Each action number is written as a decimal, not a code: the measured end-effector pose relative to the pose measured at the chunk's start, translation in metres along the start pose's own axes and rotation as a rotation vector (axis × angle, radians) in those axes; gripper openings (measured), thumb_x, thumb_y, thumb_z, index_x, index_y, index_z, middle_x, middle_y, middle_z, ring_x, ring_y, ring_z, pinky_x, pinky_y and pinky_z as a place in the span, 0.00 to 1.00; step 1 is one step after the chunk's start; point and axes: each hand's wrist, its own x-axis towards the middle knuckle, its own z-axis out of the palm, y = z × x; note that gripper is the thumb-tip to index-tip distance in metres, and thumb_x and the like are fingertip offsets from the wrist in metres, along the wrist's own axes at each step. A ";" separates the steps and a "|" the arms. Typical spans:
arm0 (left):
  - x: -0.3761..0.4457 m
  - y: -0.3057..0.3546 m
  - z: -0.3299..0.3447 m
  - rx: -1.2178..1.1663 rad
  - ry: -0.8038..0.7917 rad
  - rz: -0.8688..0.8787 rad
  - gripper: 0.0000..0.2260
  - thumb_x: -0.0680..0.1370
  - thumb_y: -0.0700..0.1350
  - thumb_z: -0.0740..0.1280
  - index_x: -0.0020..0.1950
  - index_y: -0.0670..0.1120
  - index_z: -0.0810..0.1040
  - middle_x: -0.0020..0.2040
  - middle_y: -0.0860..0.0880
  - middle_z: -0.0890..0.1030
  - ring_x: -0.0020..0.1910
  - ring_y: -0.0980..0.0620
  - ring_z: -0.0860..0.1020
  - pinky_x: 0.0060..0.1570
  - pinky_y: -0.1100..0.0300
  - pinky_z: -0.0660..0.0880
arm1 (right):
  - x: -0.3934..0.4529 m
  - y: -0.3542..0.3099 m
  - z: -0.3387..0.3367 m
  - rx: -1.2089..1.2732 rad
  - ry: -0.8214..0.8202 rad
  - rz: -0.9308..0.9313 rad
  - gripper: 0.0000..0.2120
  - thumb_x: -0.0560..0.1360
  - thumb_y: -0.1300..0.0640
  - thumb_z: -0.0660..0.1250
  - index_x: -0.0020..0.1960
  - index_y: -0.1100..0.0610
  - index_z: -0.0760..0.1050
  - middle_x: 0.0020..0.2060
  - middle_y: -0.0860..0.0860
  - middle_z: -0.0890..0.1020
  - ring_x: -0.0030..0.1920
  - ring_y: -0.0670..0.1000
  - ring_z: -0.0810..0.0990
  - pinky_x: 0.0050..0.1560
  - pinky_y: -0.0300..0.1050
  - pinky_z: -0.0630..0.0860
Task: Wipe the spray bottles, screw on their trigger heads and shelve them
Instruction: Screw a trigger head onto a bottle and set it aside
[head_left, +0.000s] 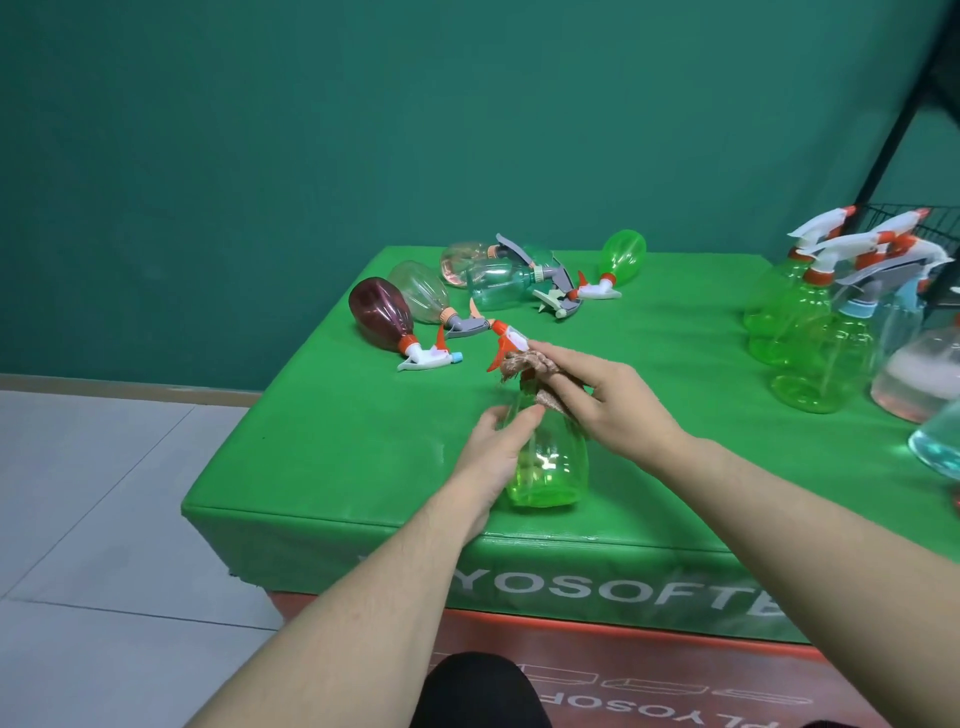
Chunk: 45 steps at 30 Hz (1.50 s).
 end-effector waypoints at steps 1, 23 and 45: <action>0.000 -0.001 0.000 -0.003 0.012 -0.003 0.20 0.79 0.61 0.69 0.65 0.51 0.73 0.59 0.50 0.82 0.59 0.49 0.81 0.68 0.44 0.74 | -0.004 0.000 0.000 0.042 0.023 0.042 0.20 0.82 0.58 0.65 0.72 0.45 0.73 0.66 0.38 0.76 0.67 0.31 0.71 0.70 0.30 0.65; 0.014 -0.011 -0.024 -0.482 -0.031 0.004 0.31 0.72 0.64 0.70 0.72 0.52 0.76 0.62 0.43 0.84 0.58 0.41 0.84 0.56 0.41 0.81 | 0.018 -0.055 0.038 0.159 0.038 0.347 0.17 0.82 0.53 0.62 0.69 0.41 0.76 0.54 0.42 0.85 0.44 0.39 0.79 0.42 0.32 0.71; 0.007 -0.005 -0.027 -0.550 -0.094 -0.065 0.22 0.83 0.62 0.60 0.60 0.49 0.85 0.55 0.45 0.87 0.48 0.48 0.85 0.55 0.48 0.80 | 0.009 -0.065 0.046 0.208 0.104 0.375 0.09 0.80 0.53 0.67 0.43 0.53 0.70 0.56 0.51 0.83 0.55 0.51 0.81 0.54 0.45 0.75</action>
